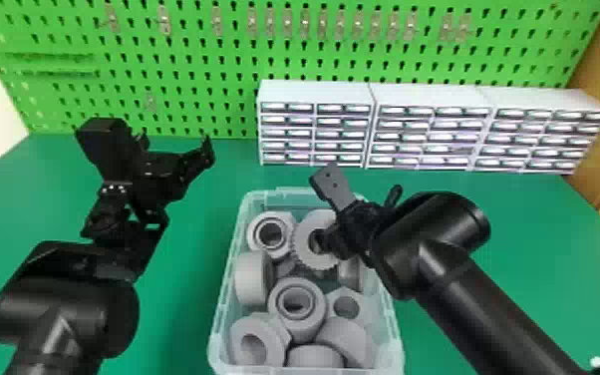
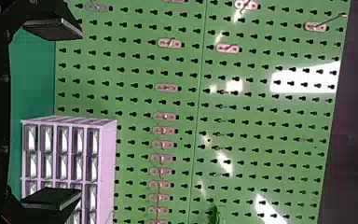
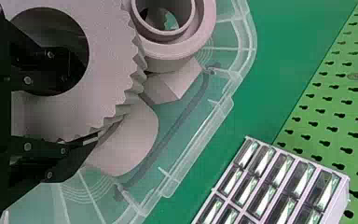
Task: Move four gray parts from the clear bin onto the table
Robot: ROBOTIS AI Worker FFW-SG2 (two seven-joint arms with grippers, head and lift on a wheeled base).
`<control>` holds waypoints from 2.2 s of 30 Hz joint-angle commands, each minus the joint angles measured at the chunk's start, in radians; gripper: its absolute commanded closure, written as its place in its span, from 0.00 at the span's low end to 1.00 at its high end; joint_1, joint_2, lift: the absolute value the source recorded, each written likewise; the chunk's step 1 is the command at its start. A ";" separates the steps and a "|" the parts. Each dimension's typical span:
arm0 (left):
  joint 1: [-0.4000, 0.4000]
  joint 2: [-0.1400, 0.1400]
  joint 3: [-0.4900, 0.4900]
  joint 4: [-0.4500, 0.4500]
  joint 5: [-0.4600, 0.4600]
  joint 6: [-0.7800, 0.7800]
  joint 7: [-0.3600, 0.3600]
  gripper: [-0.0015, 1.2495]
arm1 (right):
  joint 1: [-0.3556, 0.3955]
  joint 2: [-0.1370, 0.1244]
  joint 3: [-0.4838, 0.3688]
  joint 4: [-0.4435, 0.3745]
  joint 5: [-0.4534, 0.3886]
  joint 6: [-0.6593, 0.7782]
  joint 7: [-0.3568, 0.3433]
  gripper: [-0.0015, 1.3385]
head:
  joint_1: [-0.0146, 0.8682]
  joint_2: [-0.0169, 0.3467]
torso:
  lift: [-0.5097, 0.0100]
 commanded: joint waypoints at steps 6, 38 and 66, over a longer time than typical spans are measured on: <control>0.003 0.000 0.001 0.000 -0.002 0.000 0.000 0.08 | 0.004 0.000 -0.018 -0.054 0.027 0.000 0.000 0.79 | 0.78 0.14 | 0.89; 0.014 0.000 0.020 0.000 0.000 0.000 -0.015 0.08 | 0.200 -0.010 -0.483 -0.517 0.142 0.275 0.000 0.79 | 0.78 0.14 | 0.89; 0.003 -0.002 0.008 0.008 -0.006 0.022 -0.032 0.08 | 0.265 -0.007 -0.457 -0.422 0.095 0.601 0.000 0.79 | 0.78 0.14 | 0.89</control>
